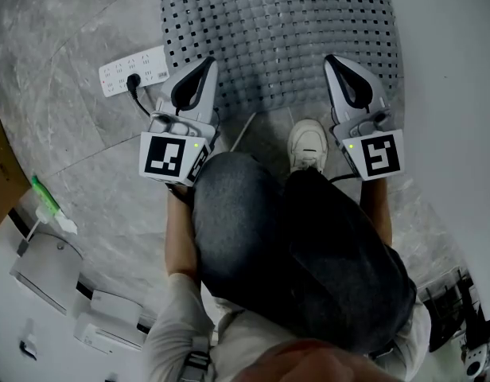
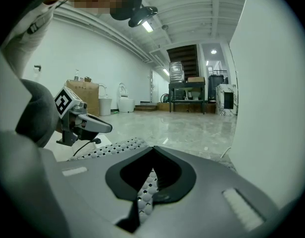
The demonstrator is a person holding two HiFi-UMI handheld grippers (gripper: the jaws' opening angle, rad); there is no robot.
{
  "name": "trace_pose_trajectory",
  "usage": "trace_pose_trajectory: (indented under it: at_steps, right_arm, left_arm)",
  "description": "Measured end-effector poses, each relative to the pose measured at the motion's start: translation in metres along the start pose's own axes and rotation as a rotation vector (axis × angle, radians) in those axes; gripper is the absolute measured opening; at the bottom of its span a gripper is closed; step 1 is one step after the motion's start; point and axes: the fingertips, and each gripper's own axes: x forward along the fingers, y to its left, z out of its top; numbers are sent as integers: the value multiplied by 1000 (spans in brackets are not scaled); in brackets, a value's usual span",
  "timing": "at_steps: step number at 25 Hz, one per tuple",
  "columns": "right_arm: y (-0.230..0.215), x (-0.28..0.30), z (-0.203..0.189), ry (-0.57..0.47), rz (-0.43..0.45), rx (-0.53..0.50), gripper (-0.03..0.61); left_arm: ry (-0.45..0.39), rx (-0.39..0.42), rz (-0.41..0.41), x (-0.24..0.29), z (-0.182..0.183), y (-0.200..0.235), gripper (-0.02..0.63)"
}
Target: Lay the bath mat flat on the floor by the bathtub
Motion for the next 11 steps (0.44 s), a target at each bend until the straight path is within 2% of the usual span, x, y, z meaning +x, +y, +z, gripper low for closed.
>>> trace_pose_trajectory:
  at_steps: [11]
  right_arm:
    - [13,-2,19,-3,11,-20,0]
  left_arm:
    - [-16,0,-3,-17,10,-4,2]
